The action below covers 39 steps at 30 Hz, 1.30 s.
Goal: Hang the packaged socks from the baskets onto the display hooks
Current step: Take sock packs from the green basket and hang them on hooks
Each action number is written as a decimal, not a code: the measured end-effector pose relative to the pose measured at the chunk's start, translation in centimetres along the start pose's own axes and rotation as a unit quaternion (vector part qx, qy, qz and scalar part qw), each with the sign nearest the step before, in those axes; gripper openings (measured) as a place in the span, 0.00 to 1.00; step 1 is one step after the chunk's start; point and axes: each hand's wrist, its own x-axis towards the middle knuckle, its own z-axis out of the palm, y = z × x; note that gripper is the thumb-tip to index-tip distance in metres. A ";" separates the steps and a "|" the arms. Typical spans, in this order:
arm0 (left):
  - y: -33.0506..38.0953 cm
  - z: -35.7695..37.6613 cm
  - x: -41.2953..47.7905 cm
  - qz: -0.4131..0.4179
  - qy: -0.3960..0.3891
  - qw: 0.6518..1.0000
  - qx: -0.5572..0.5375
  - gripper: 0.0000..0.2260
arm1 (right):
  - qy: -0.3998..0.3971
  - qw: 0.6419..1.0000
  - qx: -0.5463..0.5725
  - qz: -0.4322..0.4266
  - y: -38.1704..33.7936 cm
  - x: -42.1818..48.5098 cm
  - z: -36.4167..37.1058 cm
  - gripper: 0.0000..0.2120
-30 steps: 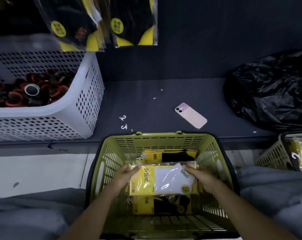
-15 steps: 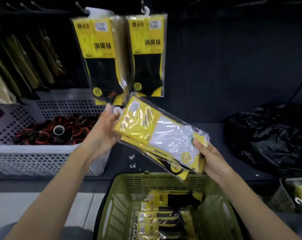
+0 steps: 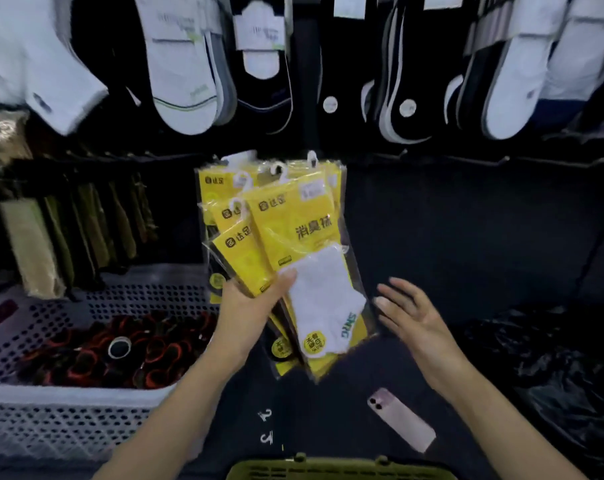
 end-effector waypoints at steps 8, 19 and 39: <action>-0.7 -0.8 1.4 -0.017 -0.029 0.998 0.058 0.09 | -0.093 0.991 -0.068 -0.072 -4.2 3.9 5.8 0.22; -0.3 -5.1 4.0 0.039 -0.076 0.990 0.116 0.11 | -0.005 0.999 -0.001 -0.032 -4.5 7.0 7.1 0.09; 0.5 -6.7 5.1 0.025 0.025 0.998 0.057 0.09 | 0.208 0.957 -0.194 -0.059 -2.9 17.5 9.5 0.15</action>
